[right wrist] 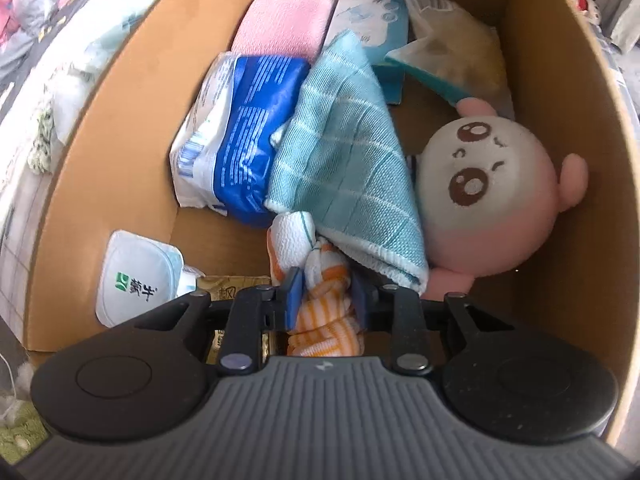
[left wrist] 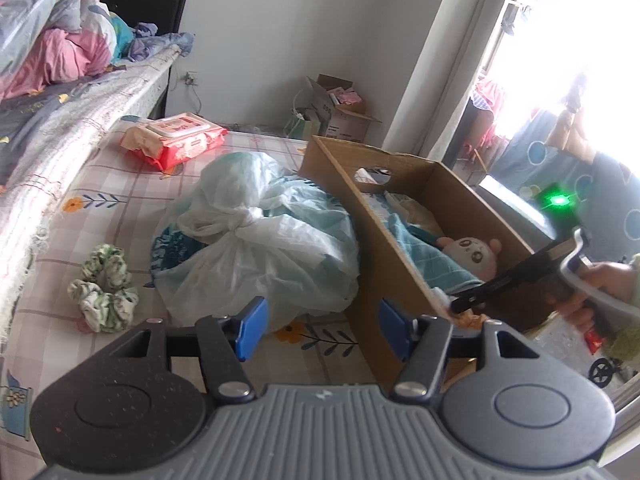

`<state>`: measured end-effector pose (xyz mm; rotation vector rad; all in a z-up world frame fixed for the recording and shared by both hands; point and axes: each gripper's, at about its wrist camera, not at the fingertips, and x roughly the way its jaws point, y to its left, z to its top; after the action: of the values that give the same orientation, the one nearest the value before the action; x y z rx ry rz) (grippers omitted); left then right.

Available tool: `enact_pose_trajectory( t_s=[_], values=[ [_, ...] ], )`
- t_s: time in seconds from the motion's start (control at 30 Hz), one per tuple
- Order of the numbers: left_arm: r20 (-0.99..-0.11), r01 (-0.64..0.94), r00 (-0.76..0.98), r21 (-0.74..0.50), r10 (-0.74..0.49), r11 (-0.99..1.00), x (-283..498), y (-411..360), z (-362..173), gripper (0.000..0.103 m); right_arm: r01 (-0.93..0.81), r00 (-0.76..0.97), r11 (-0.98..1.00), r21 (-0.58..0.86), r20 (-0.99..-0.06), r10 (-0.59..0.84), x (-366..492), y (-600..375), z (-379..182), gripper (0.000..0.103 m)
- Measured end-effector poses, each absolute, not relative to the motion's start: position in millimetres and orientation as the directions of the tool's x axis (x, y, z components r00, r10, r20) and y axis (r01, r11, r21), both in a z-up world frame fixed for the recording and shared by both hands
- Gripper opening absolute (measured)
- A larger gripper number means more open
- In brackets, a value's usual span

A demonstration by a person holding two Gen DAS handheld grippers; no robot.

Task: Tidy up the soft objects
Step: 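Move the right tool back to the green floral scrunchie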

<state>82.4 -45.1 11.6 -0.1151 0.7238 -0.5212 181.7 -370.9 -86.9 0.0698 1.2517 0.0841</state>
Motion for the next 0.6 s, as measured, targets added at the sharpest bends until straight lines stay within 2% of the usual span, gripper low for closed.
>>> enact_pose_trajectory(
  t_s=[0.27, 0.4, 0.6],
  values=[
    [-0.627, 0.364, 0.671, -0.185, -0.395, 0.913, 85, -32, 5, 0.081, 0.004, 0.464, 0.985, 0.172, -0.873, 0.151, 164, -359, -32, 0.047],
    [-0.636, 0.323, 0.692, -0.151, -0.341, 0.934, 89, -19, 1, 0.083, -0.038, 0.534, 0.968, 0.247, -0.814, 0.228, 162, -335, -4, 0.052],
    [-0.648, 0.246, 0.715, -0.117, -0.262, 0.962, 96, 4, -5, 0.087, -0.158, 0.565, 0.887, 0.434, -0.697, 0.441, 171, -275, 10, 0.053]
  ],
)
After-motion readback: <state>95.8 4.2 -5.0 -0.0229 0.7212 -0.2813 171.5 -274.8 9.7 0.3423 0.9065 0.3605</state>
